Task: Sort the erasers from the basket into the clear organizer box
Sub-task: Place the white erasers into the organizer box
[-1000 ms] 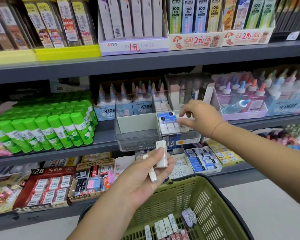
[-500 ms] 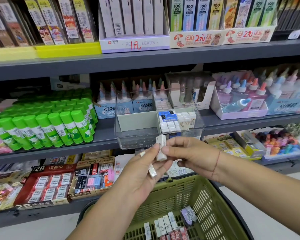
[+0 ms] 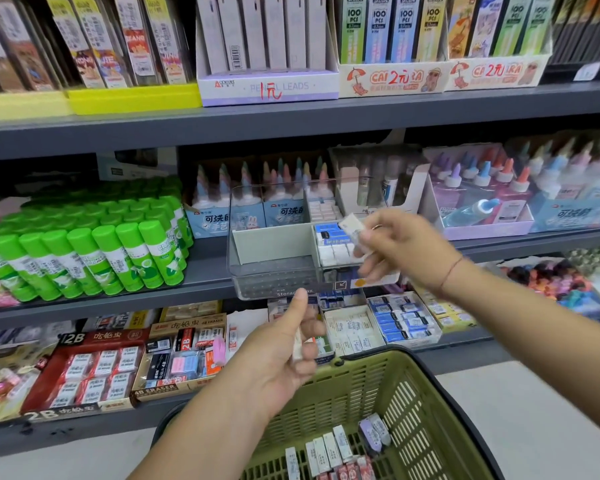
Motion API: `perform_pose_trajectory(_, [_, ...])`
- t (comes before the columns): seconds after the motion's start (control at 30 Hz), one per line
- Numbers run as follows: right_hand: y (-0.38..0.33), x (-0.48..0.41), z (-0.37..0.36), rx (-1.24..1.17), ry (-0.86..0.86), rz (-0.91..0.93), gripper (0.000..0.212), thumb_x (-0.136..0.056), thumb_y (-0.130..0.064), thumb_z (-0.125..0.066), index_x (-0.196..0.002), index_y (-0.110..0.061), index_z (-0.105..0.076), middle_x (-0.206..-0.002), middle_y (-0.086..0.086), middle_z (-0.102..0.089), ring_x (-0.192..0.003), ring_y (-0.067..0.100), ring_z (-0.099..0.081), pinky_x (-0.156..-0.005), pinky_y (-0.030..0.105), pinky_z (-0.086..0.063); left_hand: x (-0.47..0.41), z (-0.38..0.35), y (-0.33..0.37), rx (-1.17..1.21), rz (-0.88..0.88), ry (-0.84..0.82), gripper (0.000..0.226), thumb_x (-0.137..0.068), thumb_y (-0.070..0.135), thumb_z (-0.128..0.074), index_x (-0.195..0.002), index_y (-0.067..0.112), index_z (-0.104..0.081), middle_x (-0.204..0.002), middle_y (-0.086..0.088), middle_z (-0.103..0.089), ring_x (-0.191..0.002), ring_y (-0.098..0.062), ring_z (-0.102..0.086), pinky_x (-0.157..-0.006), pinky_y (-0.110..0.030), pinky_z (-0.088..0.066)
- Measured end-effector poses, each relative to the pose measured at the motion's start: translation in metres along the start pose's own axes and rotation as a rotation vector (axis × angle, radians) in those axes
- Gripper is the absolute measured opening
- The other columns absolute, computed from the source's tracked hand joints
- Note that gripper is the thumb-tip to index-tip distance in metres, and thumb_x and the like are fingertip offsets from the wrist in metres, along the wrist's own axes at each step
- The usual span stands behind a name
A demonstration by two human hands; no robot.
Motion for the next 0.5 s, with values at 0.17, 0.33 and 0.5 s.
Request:
perform_pose_trajectory(0.17, [-0.005,-0.045,0.071,0.719,0.084,0.035,0.005,-0.083,-0.013,-0.07,-0.082,-0.01,-0.067,-0.061,0.0,-0.068,-0.043,0.001,-0.06,-0.059,0.021,-0.054,-0.004,0.0,-0.002,0.129,0.033,-0.019,0.024,-0.099,0.022,-0.048,-0.087,0.003,-0.057,-0.059,-0.007,-0.055,-0.045,-0.013,-0.047,-0.035,-0.017,-0.035])
perform_pose_trajectory(0.33, [-0.004,-0.072,0.057,1.193,-0.091,0.138,0.012,-0.082,-0.02,-0.068,-0.092,-0.016,-0.074,-0.074,-0.002,-0.069,-0.063,0.012,-0.059,-0.063,0.021,-0.041,-0.008,-0.002,-0.003,0.127,0.014,-0.034,0.019,-0.099,0.005,-0.046,-0.104,-0.005,-0.061,-0.073,-0.014,-0.059,-0.058,-0.019,-0.056,-0.041,-0.022,-0.048])
perform_pose_trajectory(0.5, [0.009,-0.082,0.041,1.379,-0.098,0.175,0.017,-0.08,-0.03,-0.071,-0.076,-0.024,-0.056,-0.073,-0.009,-0.05,-0.075,0.016,-0.049,-0.066,0.025,-0.035,-0.007,-0.005,-0.002,0.099,0.015,-0.069,0.016,-0.095,0.004,-0.052,-0.103,-0.005,-0.064,-0.077,-0.016,-0.066,-0.059,-0.02,-0.066,-0.046,-0.026,-0.055])
Point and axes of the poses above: each hand's wrist, its own x-axis away from the middle knuckle, its own z-axis out of the back of the hand, y = z × x, the point moved 8 cm from there along -x, towards the middle knuckle
